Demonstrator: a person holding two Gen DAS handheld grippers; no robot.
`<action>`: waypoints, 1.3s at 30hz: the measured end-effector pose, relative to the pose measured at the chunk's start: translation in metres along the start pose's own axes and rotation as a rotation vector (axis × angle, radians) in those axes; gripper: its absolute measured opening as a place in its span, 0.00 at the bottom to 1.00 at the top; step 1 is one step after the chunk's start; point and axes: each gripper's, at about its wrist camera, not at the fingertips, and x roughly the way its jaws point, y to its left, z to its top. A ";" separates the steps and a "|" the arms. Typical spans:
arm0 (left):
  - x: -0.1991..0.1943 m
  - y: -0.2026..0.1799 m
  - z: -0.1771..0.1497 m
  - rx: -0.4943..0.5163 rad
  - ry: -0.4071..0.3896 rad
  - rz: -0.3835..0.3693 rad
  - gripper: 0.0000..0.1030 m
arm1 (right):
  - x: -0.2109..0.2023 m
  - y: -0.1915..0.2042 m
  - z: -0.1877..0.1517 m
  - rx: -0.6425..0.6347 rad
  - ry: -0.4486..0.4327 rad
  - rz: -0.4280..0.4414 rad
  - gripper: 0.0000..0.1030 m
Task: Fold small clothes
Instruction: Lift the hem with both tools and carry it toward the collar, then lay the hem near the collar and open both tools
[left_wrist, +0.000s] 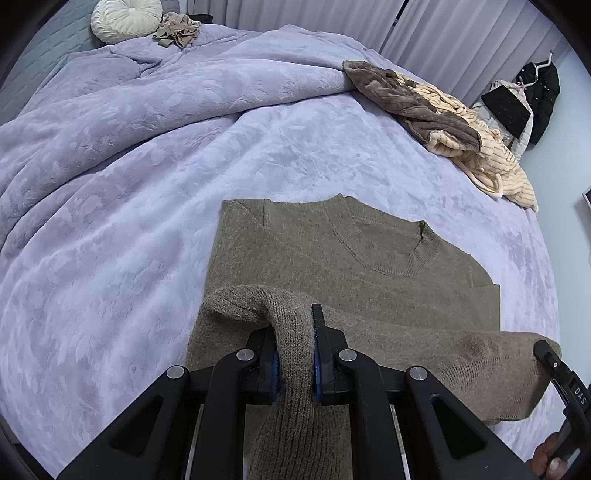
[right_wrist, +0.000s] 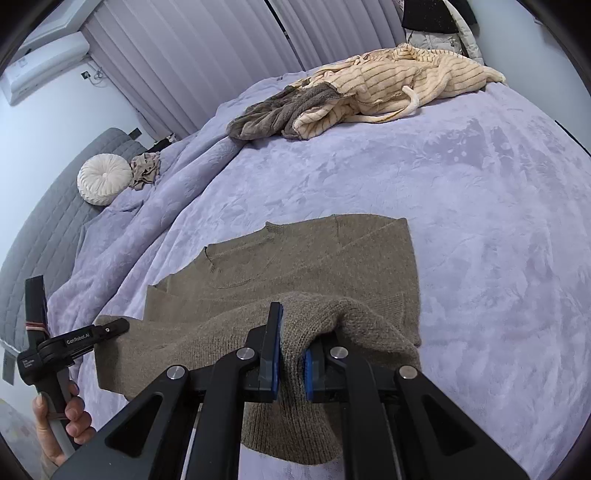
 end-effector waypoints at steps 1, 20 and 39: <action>0.002 0.000 0.002 -0.001 0.002 0.001 0.14 | 0.002 0.000 0.002 -0.001 0.001 -0.001 0.10; 0.061 -0.004 0.030 -0.028 0.077 0.014 0.14 | 0.047 -0.031 0.024 0.071 0.051 -0.015 0.10; 0.098 0.013 0.030 -0.064 0.138 -0.132 0.62 | 0.098 -0.050 0.023 0.099 0.140 -0.012 0.22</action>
